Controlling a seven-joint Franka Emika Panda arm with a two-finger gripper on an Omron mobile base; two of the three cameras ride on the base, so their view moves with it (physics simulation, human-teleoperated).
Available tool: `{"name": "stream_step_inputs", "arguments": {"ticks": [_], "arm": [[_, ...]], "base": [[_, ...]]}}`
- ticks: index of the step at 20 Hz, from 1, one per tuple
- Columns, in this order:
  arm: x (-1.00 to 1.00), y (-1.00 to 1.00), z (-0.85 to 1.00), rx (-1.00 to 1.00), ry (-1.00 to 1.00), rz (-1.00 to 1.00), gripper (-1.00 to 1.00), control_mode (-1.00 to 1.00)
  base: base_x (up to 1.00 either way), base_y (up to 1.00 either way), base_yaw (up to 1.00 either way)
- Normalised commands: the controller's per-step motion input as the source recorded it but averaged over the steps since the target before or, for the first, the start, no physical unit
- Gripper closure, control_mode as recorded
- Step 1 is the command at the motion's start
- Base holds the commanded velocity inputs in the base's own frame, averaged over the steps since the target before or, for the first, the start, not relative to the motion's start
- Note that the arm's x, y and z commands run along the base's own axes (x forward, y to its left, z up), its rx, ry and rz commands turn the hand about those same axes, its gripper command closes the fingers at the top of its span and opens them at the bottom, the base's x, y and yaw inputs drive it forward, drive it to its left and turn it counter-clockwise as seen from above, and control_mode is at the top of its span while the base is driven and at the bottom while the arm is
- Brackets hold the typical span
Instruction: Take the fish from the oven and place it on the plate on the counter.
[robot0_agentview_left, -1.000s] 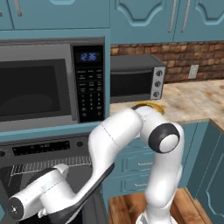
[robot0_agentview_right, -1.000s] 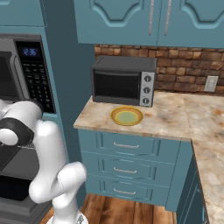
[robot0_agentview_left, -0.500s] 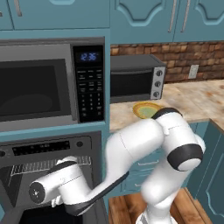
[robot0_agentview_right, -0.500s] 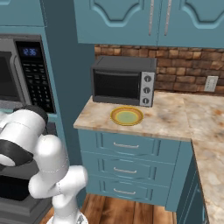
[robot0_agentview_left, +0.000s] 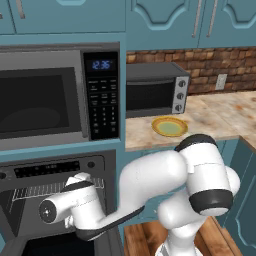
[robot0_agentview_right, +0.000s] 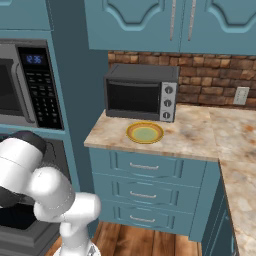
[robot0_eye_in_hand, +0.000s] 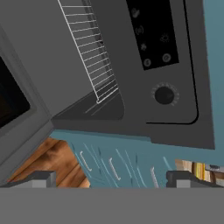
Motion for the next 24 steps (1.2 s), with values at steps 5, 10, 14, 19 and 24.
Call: {"name": "stream_step_inputs", "arguments": {"ticks": [5, 10, 14, 19, 24], "arm": [[0.13, 0.08, 0.0, -0.06, 0.0, 0.0, -1.0, -1.0], [0.16, 0.03, 0.0, -0.03, 0.0, 0.0, -1.0, -1.0], [0.03, 0.0, 0.0, -0.03, 0.0, 0.0, -1.0, -1.0], [0.05, 0.0, 0.0, -0.08, 0.0, 0.0, -1.0, -1.0], [0.03, 0.18, -0.15, -0.24, 0.01, 0.03, -1.0, -1.0]], "base": [[0.0, 0.0, 0.0], [0.0, 0.0, 0.0], [0.0, 0.0, 0.0], [0.0, 0.0, 0.0], [0.0, 0.0, 0.0]]}}
